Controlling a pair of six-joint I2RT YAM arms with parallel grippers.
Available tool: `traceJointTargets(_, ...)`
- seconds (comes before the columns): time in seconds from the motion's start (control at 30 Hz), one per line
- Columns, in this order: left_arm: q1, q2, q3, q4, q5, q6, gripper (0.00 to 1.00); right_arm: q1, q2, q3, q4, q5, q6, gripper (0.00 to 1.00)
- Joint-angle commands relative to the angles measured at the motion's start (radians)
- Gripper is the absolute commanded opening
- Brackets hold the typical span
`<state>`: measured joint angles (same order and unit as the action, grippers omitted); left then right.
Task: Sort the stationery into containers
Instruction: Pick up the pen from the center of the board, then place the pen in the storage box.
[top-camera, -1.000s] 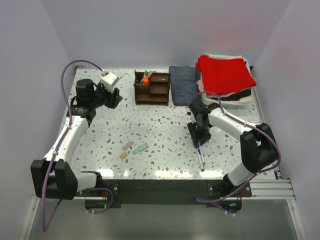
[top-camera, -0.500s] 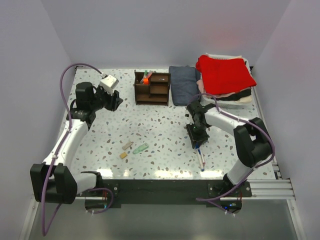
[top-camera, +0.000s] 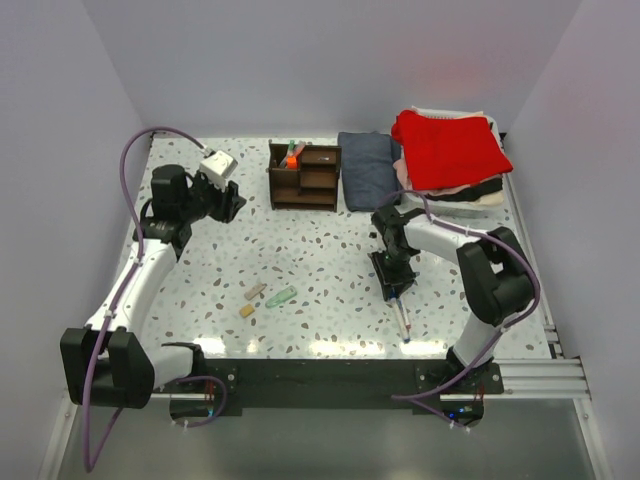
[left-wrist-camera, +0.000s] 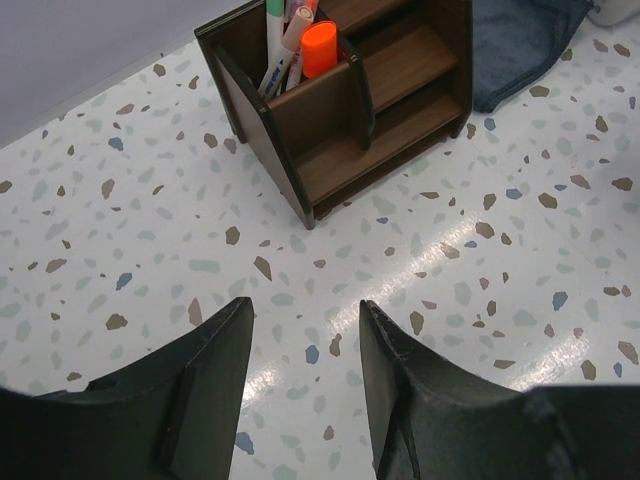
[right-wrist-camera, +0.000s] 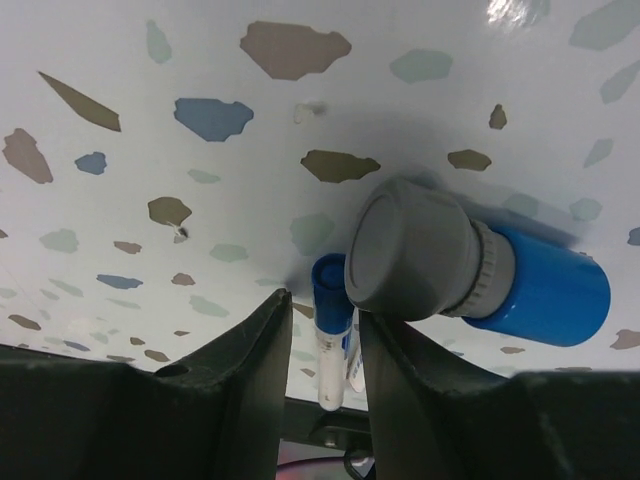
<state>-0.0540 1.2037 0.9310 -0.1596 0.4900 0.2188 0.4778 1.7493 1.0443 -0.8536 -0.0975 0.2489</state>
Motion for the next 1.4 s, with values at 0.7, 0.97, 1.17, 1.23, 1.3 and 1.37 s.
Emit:
traceJointTargets(0.7,0.006,-0.013,0.107,-0.032,-0.021,0.031,0.52,0.203,0.136,0.675,-0.088,-0.163,-0.167,0.00)
traceJointTargets(0.97,0.008,-0.006,0.160,-0.078,-0.106,-0.019,0.56,0.193,0.170,0.832,0.573,-0.173,-0.243,0.00)
traceJointTargets(1.17,0.022,0.002,0.150,-0.124,-0.136,-0.016,0.57,0.194,0.229,0.816,1.082,-0.127,-0.243,0.00)
traceJointTargets(1.23,0.025,0.010,0.147,-0.141,-0.134,-0.010,0.57,0.194,0.289,0.864,1.174,-0.096,-0.244,0.00)
traceJointTargets(1.3,0.026,0.022,0.141,-0.144,-0.127,-0.009,0.57,0.193,0.332,0.898,1.217,-0.084,-0.284,0.00)
traceJointTargets(1.37,0.026,0.042,0.143,-0.147,-0.120,-0.010,0.57,0.193,0.392,0.950,1.265,-0.065,-0.304,0.00)
